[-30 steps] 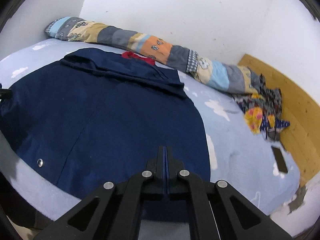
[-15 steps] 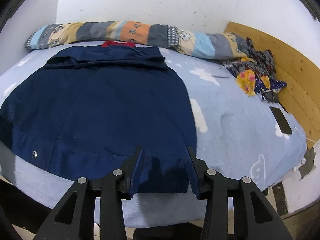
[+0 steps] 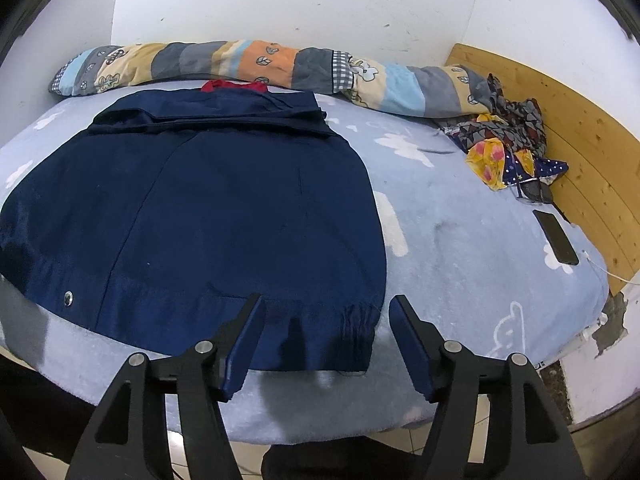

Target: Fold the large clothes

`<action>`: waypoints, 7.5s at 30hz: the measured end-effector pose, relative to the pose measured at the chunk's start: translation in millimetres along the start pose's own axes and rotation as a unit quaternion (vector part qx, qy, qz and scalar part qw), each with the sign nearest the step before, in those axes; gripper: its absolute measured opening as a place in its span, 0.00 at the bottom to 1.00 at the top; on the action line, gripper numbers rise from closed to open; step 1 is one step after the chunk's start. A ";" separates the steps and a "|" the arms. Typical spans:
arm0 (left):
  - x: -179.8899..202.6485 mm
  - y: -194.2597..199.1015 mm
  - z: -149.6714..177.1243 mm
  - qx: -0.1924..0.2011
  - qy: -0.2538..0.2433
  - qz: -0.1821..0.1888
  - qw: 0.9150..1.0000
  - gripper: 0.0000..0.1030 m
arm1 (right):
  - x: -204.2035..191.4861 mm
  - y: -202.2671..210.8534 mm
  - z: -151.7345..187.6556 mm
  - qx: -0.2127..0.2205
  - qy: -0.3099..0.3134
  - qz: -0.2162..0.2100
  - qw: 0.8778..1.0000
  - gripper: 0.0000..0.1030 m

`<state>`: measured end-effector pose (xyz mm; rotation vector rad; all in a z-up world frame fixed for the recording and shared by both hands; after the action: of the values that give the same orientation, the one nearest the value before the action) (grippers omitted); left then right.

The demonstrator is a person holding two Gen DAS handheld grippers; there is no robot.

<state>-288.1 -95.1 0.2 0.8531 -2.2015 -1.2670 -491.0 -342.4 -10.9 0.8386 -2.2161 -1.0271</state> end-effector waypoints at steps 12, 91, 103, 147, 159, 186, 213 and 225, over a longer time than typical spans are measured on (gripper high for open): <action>9.4 3.6 -4.6 0.028 -0.030 -0.007 0.999 0.00 | -3.8 1.8 -1.2 0.004 0.004 -0.005 1.000 0.64; 50.0 6.5 0.8 0.072 -0.035 -0.058 0.995 0.08 | -90.2 24.3 5.3 0.043 0.101 -0.040 0.993 0.15; 22.3 8.1 1.8 0.073 0.006 -0.051 0.996 0.11 | -115.2 34.1 -2.0 0.065 0.132 -0.040 0.988 0.16; -60.9 19.0 -6.5 0.037 0.121 -0.021 0.992 0.75 | -43.6 23.1 -17.3 0.048 0.032 -0.048 0.997 0.52; -96.9 -26.0 8.0 -0.085 0.196 0.077 0.974 0.75 | 59.5 -30.5 -9.4 -0.066 -0.172 -0.188 0.965 0.62; -30.4 -52.4 -8.2 -0.046 0.036 -0.043 0.997 0.23 | 16.0 -63.9 0.7 -0.093 -0.079 -0.123 0.985 0.13; -22.1 -46.3 -17.9 0.012 0.037 -0.050 0.998 0.20 | 6.4 -55.7 -5.6 -0.068 -0.059 -0.115 0.989 0.13; -31.7 -10.5 -16.2 0.045 0.055 -0.033 0.997 0.18 | 17.3 -14.5 -8.0 -0.032 -0.084 -0.157 0.984 0.12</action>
<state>-252.2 -86.3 -3.9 1.0148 -2.1716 -1.1298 -492.3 -366.1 -14.3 1.1343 -2.2200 -1.3541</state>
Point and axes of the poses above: each gripper's, at about its wrist camera, not at the fingertips, and y roughly against the way its jaws point, x to its right, z to its underside, the point moved 8 cm from there along -y, roughly the way its jaws point, and after that the axes turned 12 degrees about -x, right-handed, at the moved point
